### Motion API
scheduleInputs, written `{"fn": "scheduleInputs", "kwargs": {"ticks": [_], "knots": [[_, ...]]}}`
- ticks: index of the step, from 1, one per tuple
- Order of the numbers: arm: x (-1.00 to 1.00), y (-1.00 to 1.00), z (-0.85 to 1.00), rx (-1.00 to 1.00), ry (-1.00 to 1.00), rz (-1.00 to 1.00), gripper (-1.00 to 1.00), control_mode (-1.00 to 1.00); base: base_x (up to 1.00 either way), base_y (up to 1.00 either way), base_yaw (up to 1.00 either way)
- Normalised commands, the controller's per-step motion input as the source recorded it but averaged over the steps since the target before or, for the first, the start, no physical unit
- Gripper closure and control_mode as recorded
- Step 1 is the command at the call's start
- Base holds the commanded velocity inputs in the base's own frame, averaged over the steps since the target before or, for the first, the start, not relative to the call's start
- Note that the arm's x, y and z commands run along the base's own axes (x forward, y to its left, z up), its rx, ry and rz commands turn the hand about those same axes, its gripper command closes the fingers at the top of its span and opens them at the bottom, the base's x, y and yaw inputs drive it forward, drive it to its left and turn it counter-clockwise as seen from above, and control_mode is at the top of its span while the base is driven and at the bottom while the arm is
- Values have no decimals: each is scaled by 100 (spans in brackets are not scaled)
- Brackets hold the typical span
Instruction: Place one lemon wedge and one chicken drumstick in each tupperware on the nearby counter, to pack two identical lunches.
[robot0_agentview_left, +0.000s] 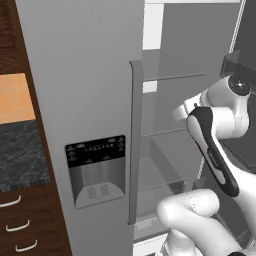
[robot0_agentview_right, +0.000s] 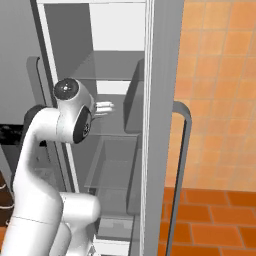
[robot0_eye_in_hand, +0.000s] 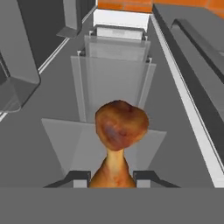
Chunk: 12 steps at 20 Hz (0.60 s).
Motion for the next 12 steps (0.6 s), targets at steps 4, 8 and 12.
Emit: {"fn": "scheduleInputs", "kwargs": {"ticks": [4, 8, 12], "knots": [[-99, 5, -75, -1, 0, 0, 100, -100, 0, 0, 0], [-25, 7, -19, -1, 0, 0, 100, 100, -73, 37, 0], [0, 0, 0, 0, 0, 0, 100, 100, -57, 98, 1]]}}
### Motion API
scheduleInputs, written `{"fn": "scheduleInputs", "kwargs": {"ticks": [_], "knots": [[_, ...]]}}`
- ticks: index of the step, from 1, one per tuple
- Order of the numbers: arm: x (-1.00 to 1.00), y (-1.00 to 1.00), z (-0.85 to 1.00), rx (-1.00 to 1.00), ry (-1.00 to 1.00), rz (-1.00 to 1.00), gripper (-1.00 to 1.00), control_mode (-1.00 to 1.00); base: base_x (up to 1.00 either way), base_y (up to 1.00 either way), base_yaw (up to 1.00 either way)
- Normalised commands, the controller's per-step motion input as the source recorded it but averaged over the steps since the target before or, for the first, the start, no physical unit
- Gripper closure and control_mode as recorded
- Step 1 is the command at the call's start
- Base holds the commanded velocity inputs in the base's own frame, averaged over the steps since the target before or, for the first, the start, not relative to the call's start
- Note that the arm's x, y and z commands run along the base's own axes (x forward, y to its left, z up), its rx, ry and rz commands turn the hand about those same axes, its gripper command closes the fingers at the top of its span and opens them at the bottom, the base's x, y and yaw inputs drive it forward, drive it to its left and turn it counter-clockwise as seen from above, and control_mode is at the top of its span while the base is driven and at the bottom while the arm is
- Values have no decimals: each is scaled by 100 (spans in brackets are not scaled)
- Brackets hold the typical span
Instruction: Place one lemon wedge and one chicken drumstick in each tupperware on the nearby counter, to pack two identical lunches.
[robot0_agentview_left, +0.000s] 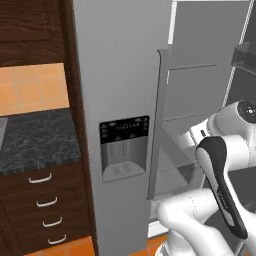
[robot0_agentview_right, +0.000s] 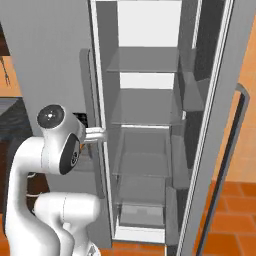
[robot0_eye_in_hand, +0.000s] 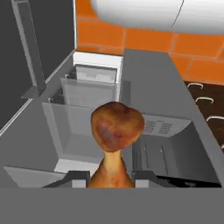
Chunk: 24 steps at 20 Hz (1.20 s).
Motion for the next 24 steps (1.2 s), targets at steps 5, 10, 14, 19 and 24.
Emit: {"fn": "scheduleInputs", "kwargs": {"ticks": [5, 10, 14, 19, 24], "knots": [[0, 0, 0, 0, 0, 0, 100, 100, -12, 100, 0], [0, 0, 0, 0, 0, 0, 100, 100, 2, 100, 0], [0, 0, 0, 0, 0, 0, 100, 100, 17, 100, 0], [0, 0, 0, 0, 0, 0, 100, 100, 30, 100, 0], [0, 0, 0, 0, 0, 0, 100, 100, 74, 100, -3]]}}
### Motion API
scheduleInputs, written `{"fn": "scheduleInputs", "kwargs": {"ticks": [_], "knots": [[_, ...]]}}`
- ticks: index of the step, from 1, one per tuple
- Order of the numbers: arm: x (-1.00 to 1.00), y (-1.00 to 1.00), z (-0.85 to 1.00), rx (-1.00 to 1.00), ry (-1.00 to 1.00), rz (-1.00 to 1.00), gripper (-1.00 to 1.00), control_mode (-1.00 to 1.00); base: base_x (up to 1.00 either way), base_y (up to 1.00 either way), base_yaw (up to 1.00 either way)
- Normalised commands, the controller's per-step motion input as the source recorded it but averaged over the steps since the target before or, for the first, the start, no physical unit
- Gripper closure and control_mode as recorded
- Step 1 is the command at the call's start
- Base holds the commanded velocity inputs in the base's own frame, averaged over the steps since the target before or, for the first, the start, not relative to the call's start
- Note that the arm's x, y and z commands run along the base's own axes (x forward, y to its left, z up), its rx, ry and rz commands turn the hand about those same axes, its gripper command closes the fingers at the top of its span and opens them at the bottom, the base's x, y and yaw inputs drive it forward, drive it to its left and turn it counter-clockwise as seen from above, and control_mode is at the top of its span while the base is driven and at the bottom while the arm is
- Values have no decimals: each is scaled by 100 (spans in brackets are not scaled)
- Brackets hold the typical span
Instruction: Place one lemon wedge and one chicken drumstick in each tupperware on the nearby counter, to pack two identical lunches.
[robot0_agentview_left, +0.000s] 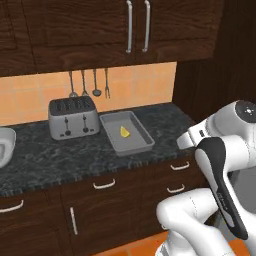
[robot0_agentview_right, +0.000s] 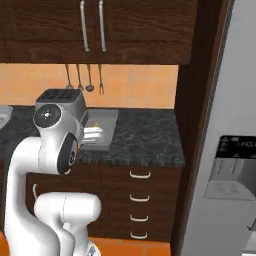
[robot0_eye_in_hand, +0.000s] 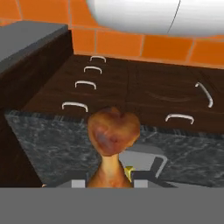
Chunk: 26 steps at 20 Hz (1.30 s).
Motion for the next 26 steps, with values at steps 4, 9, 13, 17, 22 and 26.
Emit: {"fn": "scheduleInputs", "kwargs": {"ticks": [4, 9, 13, 17, 22, 26], "knots": [[0, 0, 0, 0, 0, 0, 100, 100, 100, 61, -3], [0, 0, 0, 0, 0, 0, 100, 100, 83, 19, -2], [31, 0, -97, -1, 18, -5, 100, -100, 0, 0, 0], [34, 2, -82, 0, 7, -8, 100, -100, 0, 0, 0], [58, 6, -58, 0, 4, -2, 100, -100, 0, 0, 0], [66, 4, -55, 0, 0, 0, 100, -100, 0, 0, 0]]}}
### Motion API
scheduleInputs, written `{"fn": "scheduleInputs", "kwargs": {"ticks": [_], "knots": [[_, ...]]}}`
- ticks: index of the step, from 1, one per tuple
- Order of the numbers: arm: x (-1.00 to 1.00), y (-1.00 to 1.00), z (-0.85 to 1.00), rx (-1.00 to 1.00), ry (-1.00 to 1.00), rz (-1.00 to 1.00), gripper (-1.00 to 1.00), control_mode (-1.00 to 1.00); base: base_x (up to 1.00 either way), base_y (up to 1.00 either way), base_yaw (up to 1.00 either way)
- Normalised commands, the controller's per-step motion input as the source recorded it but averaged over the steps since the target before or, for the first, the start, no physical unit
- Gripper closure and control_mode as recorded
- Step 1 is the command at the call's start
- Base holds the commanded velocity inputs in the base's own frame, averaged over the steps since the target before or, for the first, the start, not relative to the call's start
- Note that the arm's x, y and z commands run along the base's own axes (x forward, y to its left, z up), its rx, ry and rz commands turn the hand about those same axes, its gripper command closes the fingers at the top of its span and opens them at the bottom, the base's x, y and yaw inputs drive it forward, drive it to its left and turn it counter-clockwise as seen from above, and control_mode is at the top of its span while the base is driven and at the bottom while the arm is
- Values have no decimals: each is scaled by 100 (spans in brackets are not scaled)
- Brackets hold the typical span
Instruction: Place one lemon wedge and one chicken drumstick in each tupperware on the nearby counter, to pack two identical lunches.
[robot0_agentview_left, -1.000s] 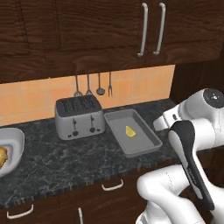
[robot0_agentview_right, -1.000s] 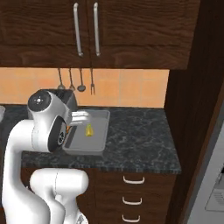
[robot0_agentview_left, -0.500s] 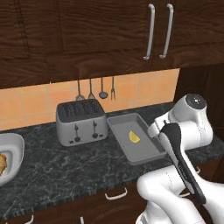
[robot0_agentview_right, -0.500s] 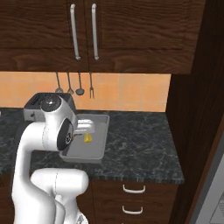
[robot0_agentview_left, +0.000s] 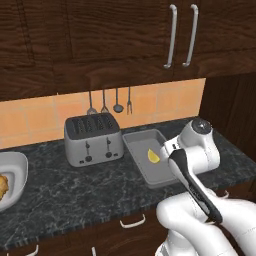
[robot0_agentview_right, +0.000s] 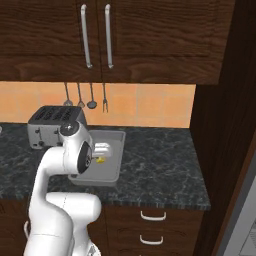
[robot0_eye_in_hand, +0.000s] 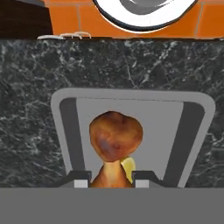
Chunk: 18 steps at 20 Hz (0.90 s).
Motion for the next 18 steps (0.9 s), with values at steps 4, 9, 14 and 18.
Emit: {"fn": "scheduleInputs", "kwargs": {"ticks": [4, 9, 14, 18], "knots": [[59, 0, -43, 0, 0, 0, 100, -100, 0, 0, 0], [54, 0, -28, 0, 1, 0, 100, -100, 0, 0, 0], [54, 0, -56, 0, 0, 0, 100, -100, 0, 0, 0], [47, 7, -61, 0, 0, 0, -100, -100, 0, 0, 0]]}}
